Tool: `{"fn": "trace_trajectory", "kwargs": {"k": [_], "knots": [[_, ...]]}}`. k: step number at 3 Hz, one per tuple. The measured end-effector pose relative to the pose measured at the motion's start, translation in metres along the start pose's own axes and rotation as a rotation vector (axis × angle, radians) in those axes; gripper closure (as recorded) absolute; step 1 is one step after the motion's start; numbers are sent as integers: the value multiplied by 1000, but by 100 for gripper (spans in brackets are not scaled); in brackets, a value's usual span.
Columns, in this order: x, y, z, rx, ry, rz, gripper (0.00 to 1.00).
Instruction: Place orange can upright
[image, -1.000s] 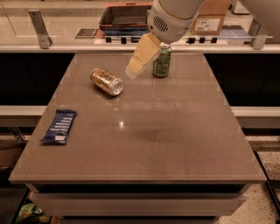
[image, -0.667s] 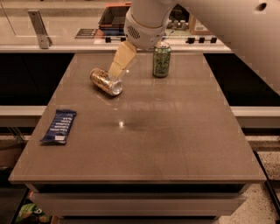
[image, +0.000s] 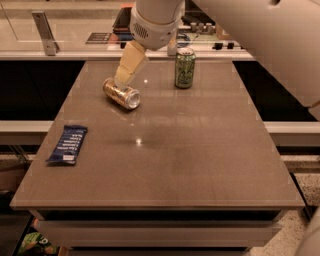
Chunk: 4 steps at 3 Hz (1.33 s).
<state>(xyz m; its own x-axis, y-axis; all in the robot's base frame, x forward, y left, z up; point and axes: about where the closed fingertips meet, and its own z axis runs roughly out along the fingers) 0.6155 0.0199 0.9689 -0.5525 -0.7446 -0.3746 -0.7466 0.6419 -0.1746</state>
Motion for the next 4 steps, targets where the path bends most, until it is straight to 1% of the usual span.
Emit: {"fn": "trace_trajectory", "kwargs": {"k": [1,2,3,4], "knots": [[-28,13,10,10,33,-30,0],[-50,27,29,16,61,-41,0],[-59,34,54,6,86,-35,0],[-69,34,81,-21,104,-37,0]]}}
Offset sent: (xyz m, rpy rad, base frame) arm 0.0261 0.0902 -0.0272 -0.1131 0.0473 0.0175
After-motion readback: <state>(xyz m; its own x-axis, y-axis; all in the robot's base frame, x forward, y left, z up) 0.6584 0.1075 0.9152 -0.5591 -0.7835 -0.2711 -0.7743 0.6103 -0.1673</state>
